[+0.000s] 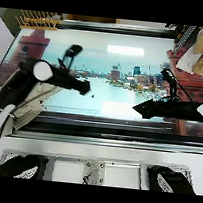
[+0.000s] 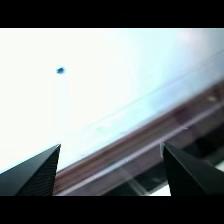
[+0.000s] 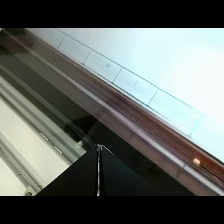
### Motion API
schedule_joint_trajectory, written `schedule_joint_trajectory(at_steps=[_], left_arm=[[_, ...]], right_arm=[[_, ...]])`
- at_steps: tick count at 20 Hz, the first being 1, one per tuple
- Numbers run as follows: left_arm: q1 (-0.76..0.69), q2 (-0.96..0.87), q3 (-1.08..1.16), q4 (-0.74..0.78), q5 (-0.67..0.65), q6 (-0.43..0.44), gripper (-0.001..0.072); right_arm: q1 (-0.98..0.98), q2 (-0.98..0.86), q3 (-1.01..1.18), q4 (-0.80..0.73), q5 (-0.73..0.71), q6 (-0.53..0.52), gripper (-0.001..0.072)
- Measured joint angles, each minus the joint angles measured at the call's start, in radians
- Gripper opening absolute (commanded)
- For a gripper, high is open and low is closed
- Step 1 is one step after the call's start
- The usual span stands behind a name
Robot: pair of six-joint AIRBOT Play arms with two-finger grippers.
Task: Fold the clothes and pants, and hang the long-sleeved shirts on hangers.
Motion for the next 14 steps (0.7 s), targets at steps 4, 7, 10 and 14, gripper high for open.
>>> schedule_joint_trajectory(at_steps=[4,7,10,14], left_arm=[[0.260,0.000,0.072,0.329,-0.105,-0.042,0.0679],[0.468,0.000,0.031,0.440,-0.103,-0.066,0.0679],[0.631,0.000,-0.075,0.486,-0.033,-0.077,0.0679],[0.748,-0.005,-0.248,0.508,0.101,-0.084,0.0679]], right_arm=[[0.000,0.000,0.000,0.000,0.000,0.000,0.0009],[0.000,0.000,0.000,0.000,0.000,0.000,0.0009],[0.000,0.000,0.000,0.000,0.000,0.000,0.0010],[0.000,0.000,0.000,0.000,0.000,0.000,0.0010]])
